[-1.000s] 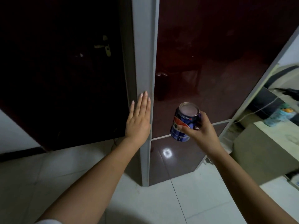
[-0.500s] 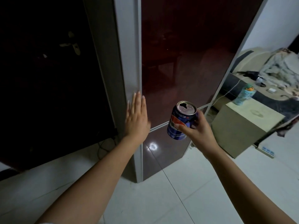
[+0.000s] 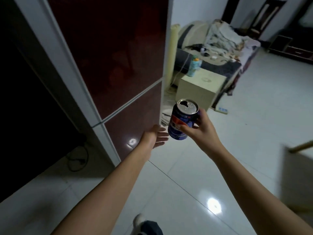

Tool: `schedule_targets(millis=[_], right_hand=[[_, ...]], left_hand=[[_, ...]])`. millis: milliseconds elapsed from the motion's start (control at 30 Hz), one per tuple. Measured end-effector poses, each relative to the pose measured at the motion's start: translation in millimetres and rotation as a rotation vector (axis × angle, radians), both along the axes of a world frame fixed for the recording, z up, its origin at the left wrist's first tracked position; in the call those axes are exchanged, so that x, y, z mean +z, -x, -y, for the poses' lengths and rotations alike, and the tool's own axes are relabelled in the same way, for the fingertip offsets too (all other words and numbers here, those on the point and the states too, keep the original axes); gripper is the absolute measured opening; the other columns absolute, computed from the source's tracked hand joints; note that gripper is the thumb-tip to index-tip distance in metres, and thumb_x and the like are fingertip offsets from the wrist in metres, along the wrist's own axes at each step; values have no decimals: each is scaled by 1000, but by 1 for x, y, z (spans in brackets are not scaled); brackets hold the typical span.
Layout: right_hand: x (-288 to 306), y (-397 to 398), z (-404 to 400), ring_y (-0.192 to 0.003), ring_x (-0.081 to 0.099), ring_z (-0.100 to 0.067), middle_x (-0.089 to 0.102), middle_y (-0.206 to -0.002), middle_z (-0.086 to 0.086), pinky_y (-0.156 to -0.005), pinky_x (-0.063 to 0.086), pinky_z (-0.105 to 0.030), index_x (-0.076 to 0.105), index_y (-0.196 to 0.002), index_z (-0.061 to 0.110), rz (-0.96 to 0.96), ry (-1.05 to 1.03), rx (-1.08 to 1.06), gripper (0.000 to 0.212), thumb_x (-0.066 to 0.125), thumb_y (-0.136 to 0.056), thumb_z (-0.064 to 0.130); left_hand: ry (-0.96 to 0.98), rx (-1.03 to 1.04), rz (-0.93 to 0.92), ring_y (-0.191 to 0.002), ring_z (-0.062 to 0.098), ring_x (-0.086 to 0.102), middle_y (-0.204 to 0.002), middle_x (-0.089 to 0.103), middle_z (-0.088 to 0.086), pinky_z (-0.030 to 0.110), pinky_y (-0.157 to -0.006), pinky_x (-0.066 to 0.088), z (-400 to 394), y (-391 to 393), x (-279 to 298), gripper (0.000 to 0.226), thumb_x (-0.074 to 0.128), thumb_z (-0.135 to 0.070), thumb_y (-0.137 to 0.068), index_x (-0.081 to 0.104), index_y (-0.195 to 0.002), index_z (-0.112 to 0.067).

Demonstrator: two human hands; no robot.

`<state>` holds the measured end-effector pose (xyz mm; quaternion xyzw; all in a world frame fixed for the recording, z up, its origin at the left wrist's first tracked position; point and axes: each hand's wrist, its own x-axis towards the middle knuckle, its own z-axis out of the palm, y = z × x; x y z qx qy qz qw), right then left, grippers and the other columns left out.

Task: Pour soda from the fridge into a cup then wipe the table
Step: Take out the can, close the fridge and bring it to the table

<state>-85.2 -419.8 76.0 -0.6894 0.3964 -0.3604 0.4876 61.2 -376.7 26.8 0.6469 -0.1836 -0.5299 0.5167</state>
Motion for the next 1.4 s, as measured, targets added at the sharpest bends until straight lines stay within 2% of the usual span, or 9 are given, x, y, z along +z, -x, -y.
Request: schedule_targets(millis=[67,167,333,467,600,767,967,1100,1400], right_hand=[[-1,30,-14,-102,57,-5,59,-109,11,-82,49,-18,45,-122,15,-16,2,-59,59,75,-72,11],[-4,74,-34,-103,57,-10,58,-107,13,-85,49,-24,45,-119,20,-36,3,-150,58,77,-70,15],[-7,138,-67,-104,56,-6,57,-107,15,-85,47,-20,44,-121,17,-36,-11,-282,57,74,-73,11],[-11,180,-87,-104,56,-5,57,-108,14,-87,48,-22,44,-123,15,-42,-27,-408,58,74,-73,10],[-16,214,-105,-105,56,-6,58,-109,10,-87,48,-23,45,-122,17,-46,-43,-543,61,77,-71,12],[-17,246,-127,-108,56,-8,58,-115,4,-90,49,-26,42,-125,14,-58,-66,-662,64,77,-71,15],[-21,272,-154,-109,56,-9,57,-116,6,-95,48,-32,42,-120,24,-42,-107,-831,61,78,-71,18],[-26,284,-171,-110,54,-6,56,-115,13,-97,47,-32,41,-122,24,-51,-137,-951,65,79,-70,21],[-38,309,-220,-110,56,-12,57,-118,7,-93,48,-31,42,-121,23,-54,-203,-1254,64,79,-69,23]], left_hand=[[1,-106,-119,-72,19,64,-80,66,8,28,-67,52,-6,27,1,39,30,-29,-101,59,-85,-9],[-11,-225,-199,-78,25,68,-86,69,13,34,-69,55,-15,65,-1,41,31,-31,-100,62,-90,-6],[-67,-449,-253,-83,28,69,-87,71,15,39,-74,56,-26,124,-2,44,30,-34,-100,64,-94,-5],[-103,-596,-269,-89,27,68,-97,70,17,39,-79,56,-30,165,-3,45,29,-35,-100,64,-101,-6],[-143,-738,-225,-93,26,68,-103,70,17,38,-79,56,-29,199,-3,46,29,-36,-99,63,-105,-6],[-169,-894,-180,-90,26,69,-98,71,16,36,-75,56,-26,238,-4,45,30,-36,-99,63,-103,-5],[-193,-1086,-147,-87,26,69,-92,71,16,38,-77,56,-23,277,-8,43,33,-33,-98,65,-97,-5],[-218,-1232,-113,-89,26,69,-92,72,15,39,-80,55,-23,301,-11,42,34,-34,-98,65,-92,-7],[-254,-1559,-88,-91,25,70,-97,72,15,34,-72,55,-37,360,-31,42,34,-37,-97,65,-100,-8]])
